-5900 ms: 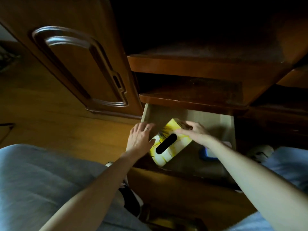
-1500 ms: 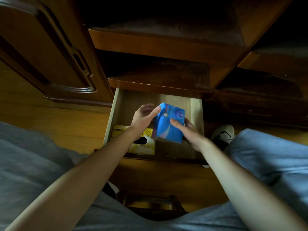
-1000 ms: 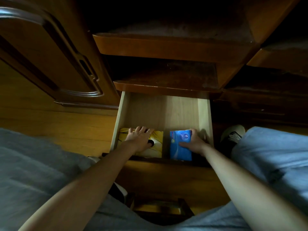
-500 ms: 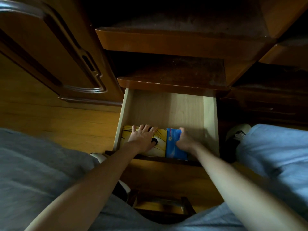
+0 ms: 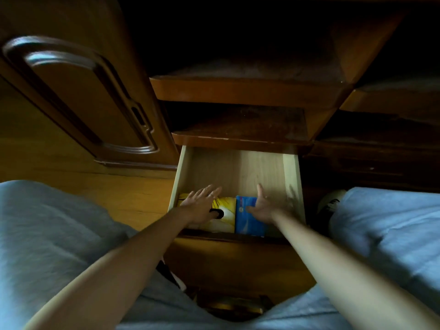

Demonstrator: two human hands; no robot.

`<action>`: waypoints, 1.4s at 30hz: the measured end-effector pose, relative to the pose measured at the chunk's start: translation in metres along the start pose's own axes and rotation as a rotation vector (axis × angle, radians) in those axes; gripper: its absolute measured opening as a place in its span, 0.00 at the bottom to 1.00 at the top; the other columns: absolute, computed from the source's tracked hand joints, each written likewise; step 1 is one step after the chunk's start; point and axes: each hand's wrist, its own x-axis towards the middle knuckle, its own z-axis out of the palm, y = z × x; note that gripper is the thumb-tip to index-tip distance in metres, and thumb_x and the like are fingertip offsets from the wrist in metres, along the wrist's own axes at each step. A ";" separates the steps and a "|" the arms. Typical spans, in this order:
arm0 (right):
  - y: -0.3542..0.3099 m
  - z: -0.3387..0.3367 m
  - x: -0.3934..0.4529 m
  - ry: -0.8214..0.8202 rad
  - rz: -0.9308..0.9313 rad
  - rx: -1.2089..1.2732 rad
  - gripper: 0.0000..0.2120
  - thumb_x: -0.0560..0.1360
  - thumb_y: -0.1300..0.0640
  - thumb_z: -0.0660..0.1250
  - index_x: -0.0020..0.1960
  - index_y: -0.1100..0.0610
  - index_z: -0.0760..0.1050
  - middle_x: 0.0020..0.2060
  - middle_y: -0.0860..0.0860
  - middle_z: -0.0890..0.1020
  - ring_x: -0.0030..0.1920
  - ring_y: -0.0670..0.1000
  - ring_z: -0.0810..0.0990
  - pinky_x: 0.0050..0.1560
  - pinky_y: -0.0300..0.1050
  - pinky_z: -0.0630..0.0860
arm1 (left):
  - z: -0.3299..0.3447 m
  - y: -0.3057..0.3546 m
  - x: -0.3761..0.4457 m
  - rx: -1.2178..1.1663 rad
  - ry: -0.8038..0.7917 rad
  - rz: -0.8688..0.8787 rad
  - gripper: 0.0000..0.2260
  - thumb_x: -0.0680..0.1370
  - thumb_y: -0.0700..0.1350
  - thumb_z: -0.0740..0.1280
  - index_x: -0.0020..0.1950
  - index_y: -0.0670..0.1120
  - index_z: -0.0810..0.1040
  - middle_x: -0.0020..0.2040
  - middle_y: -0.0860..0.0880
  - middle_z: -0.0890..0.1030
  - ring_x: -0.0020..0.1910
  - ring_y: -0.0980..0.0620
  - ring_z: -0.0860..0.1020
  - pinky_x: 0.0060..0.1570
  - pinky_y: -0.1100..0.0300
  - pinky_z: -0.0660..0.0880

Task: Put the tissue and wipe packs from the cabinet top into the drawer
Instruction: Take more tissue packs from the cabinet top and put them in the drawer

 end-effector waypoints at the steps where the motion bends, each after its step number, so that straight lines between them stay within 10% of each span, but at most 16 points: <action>1: -0.008 -0.011 -0.006 -0.005 -0.015 -0.031 0.48 0.80 0.49 0.68 0.83 0.49 0.34 0.82 0.61 0.57 0.77 0.64 0.64 0.73 0.61 0.68 | -0.015 0.003 -0.006 -0.016 0.023 0.007 0.38 0.81 0.59 0.65 0.83 0.52 0.47 0.84 0.47 0.47 0.81 0.43 0.52 0.77 0.43 0.57; 7: -0.065 -0.102 -0.073 0.212 -0.310 -0.066 0.33 0.81 0.50 0.68 0.81 0.51 0.57 0.74 0.54 0.73 0.69 0.56 0.76 0.67 0.50 0.73 | -0.145 0.043 -0.061 0.099 0.619 0.155 0.24 0.80 0.49 0.64 0.77 0.56 0.65 0.75 0.52 0.68 0.66 0.48 0.76 0.55 0.52 0.78; 12: -0.127 -0.213 -0.149 0.692 -0.824 -0.070 0.11 0.80 0.54 0.66 0.61 0.41 0.78 0.46 0.34 0.84 0.33 0.40 0.82 0.35 0.33 0.75 | -0.281 0.078 -0.105 0.151 1.228 0.353 0.16 0.80 0.43 0.64 0.67 0.52 0.76 0.62 0.52 0.79 0.58 0.52 0.79 0.46 0.59 0.79; 15: -0.172 -0.276 -0.187 0.943 -0.964 -0.090 0.09 0.80 0.53 0.64 0.55 0.42 0.79 0.42 0.35 0.85 0.31 0.41 0.81 0.32 0.31 0.72 | -0.354 0.090 -0.116 0.175 1.378 0.336 0.13 0.78 0.43 0.65 0.62 0.51 0.79 0.58 0.52 0.80 0.57 0.50 0.78 0.42 0.54 0.79; 31: -0.297 -0.399 -0.082 1.037 -0.630 -0.613 0.30 0.80 0.36 0.58 0.79 0.40 0.56 0.80 0.51 0.58 0.77 0.57 0.61 0.69 0.57 0.70 | -0.493 0.077 0.035 0.063 0.943 0.018 0.30 0.76 0.65 0.63 0.76 0.56 0.66 0.76 0.49 0.66 0.76 0.45 0.61 0.70 0.43 0.66; 36: -0.320 -0.422 -0.054 0.981 -0.540 -0.603 0.32 0.75 0.24 0.49 0.72 0.38 0.67 0.73 0.49 0.72 0.73 0.57 0.66 0.70 0.61 0.64 | -0.504 0.073 0.060 0.086 1.025 -0.041 0.25 0.77 0.65 0.61 0.69 0.54 0.72 0.65 0.48 0.74 0.66 0.45 0.70 0.55 0.47 0.75; 42: -0.350 -0.475 -0.038 1.025 -0.477 -0.368 0.33 0.79 0.30 0.48 0.70 0.49 0.73 0.67 0.53 0.78 0.68 0.57 0.73 0.62 0.57 0.72 | -0.517 0.069 0.080 0.110 1.037 -0.018 0.28 0.78 0.68 0.54 0.72 0.54 0.70 0.69 0.48 0.72 0.68 0.45 0.69 0.63 0.45 0.70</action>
